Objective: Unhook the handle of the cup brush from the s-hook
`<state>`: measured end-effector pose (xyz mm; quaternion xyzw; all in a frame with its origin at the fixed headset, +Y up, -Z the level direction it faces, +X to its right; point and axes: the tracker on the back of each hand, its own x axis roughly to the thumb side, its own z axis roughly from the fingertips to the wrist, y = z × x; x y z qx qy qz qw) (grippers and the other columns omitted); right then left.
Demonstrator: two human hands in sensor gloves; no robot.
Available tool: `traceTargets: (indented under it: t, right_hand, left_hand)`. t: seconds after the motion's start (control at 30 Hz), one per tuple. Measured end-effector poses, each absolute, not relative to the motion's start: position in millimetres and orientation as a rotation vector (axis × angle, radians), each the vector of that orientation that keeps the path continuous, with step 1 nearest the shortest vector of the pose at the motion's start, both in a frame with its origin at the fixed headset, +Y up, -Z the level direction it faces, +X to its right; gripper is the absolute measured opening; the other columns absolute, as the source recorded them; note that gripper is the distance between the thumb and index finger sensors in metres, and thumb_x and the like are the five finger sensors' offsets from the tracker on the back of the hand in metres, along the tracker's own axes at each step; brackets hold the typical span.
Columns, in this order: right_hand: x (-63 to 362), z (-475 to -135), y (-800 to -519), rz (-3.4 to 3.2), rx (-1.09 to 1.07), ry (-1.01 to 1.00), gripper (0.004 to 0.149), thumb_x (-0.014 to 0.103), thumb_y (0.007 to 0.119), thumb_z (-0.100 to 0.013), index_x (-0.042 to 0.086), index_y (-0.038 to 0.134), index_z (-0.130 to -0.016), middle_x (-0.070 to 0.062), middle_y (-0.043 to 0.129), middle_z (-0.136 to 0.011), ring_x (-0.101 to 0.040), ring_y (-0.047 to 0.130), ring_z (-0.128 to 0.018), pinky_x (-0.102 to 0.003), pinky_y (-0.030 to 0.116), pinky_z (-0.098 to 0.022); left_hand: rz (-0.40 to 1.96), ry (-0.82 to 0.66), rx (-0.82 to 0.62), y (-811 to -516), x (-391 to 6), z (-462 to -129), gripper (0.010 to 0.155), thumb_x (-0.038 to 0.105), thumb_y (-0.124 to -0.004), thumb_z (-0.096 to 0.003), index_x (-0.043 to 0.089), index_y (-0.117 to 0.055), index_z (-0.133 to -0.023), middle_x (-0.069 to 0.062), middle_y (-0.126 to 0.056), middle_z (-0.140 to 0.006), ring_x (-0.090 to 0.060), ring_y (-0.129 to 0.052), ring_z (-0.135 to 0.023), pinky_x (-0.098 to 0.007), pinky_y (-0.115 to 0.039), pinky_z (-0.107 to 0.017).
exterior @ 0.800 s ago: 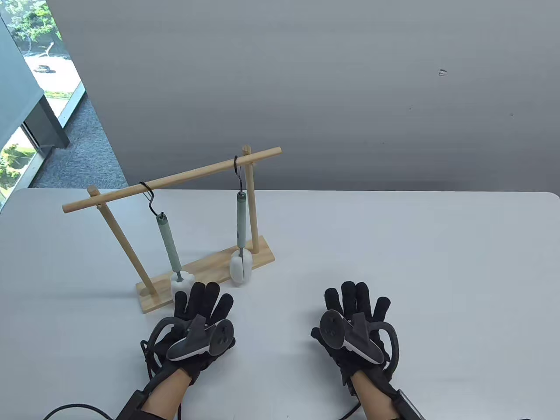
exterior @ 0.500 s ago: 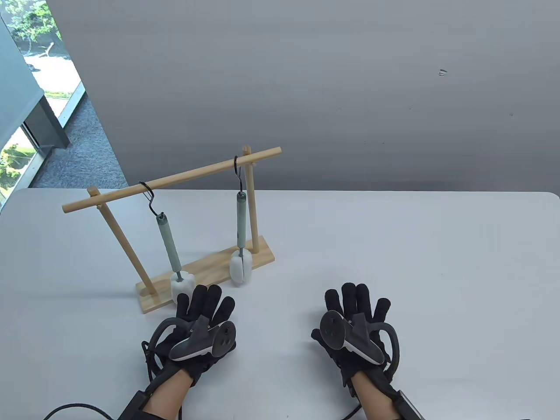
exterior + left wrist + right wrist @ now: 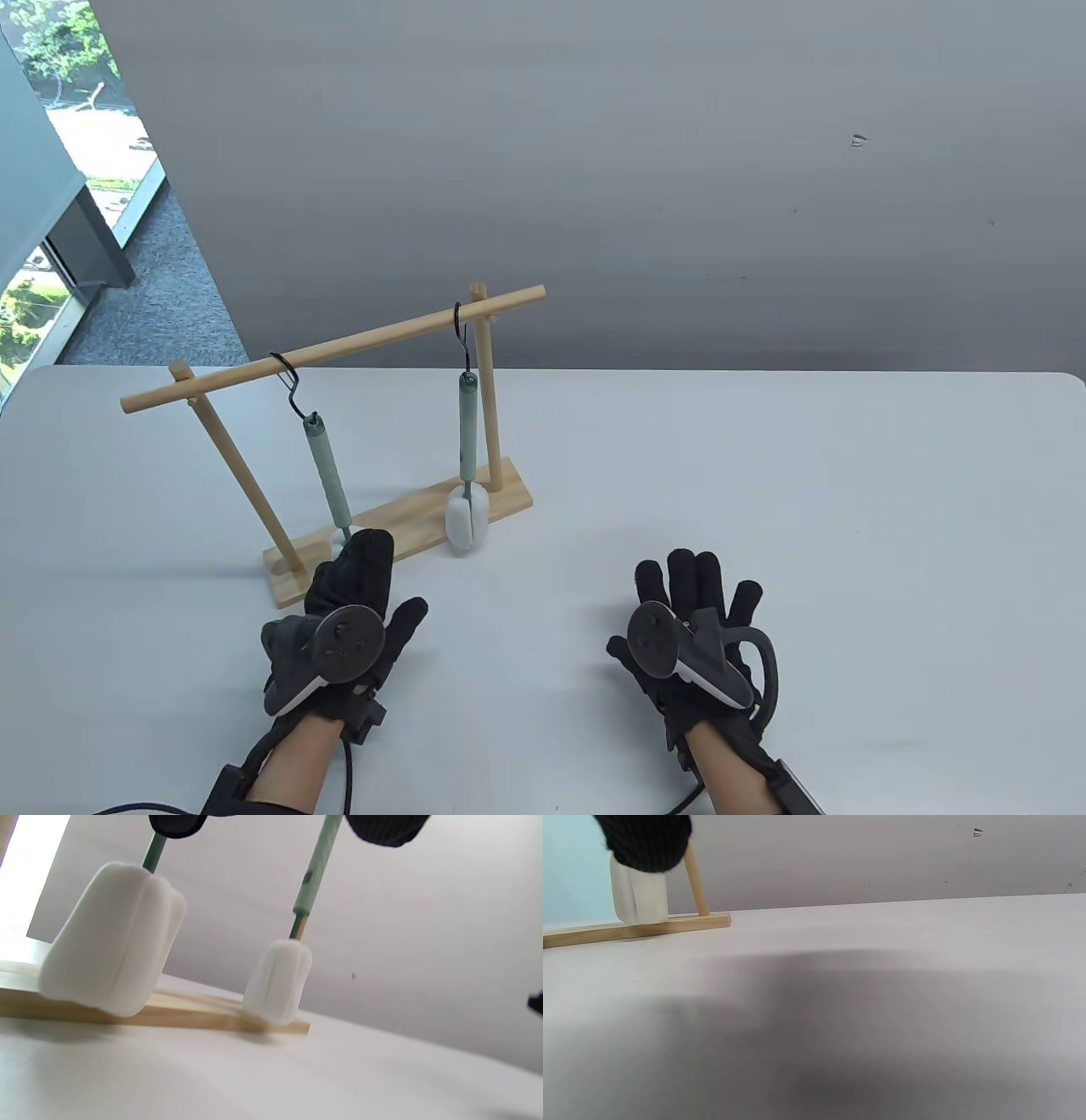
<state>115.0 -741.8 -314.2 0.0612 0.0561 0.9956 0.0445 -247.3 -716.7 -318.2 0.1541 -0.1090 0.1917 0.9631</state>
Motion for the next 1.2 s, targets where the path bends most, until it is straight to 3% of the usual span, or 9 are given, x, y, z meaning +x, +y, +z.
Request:
traceTargets:
  t: [0.17,0.37,0.43,0.83,1.2]
  right_hand:
    - [112,-318,-745,3.049,0.208,0.198,0.086,0.056,0.062,-0.048,0.016,0.011,-0.106,-0.024,0.000,-0.108,-0.048,0.001,-0.103,-0.075,-0.006,-0.055]
    - [112,-318,-745,3.042,0.212,0.209,0.086,0.056,0.062,-0.049,0.016,0.011,-0.106,-0.025,0.000,-0.108,-0.048,0.002,-0.103,-0.075,-0.005,-0.056]
    - [112,-319,-745,3.034,0.207,0.207,0.086,0.056,0.062,-0.049,0.016,0.011,-0.106,-0.025,0.000,-0.108,-0.048,0.002,-0.103,-0.075,-0.005,-0.056]
    - [115,-318,-743,3.033,0.158,0.179,0.084,0.054,0.063,-0.049,0.014,0.015,-0.106,-0.026,0.004,-0.108,-0.050,0.006,-0.103,-0.075,-0.002,-0.056]
    - [115,-315,-744,3.049,0.153,0.202,0.083,0.053,0.063,-0.049,0.014,0.018,-0.107,-0.027,0.007,-0.108,-0.050,0.008,-0.103,-0.076,-0.001,-0.056]
  left_hand:
    - [0.626,-0.095,0.444,-708,-273,-314,0.078,0.048,-0.072,-0.0430,0.012,-0.037,-0.103,-0.019,-0.051,-0.106,-0.044,-0.067,-0.092,-0.059,-0.053,-0.067]
    - [0.796,0.070,0.369,-719,-300,-328,0.075,0.046,-0.073,-0.0436,0.011,-0.041,-0.103,-0.019,-0.058,-0.105,-0.045,-0.072,-0.092,-0.060,-0.056,-0.066]
    - [0.881,0.065,0.285,-722,-305,-338,0.074,0.045,-0.073,-0.0440,0.011,-0.042,-0.103,-0.020,-0.059,-0.105,-0.046,-0.072,-0.092,-0.061,-0.055,-0.066]
    - [1.208,0.084,0.173,-718,-311,-378,0.074,0.043,-0.075,-0.0446,0.013,-0.042,-0.103,-0.017,-0.057,-0.107,-0.045,-0.069,-0.097,-0.062,-0.052,-0.068]
    - [1.181,0.086,0.163,-719,-305,-390,0.060,0.040,-0.076,-0.0448,0.014,-0.059,-0.097,-0.012,-0.076,-0.097,-0.039,-0.085,-0.086,-0.061,-0.054,-0.067]
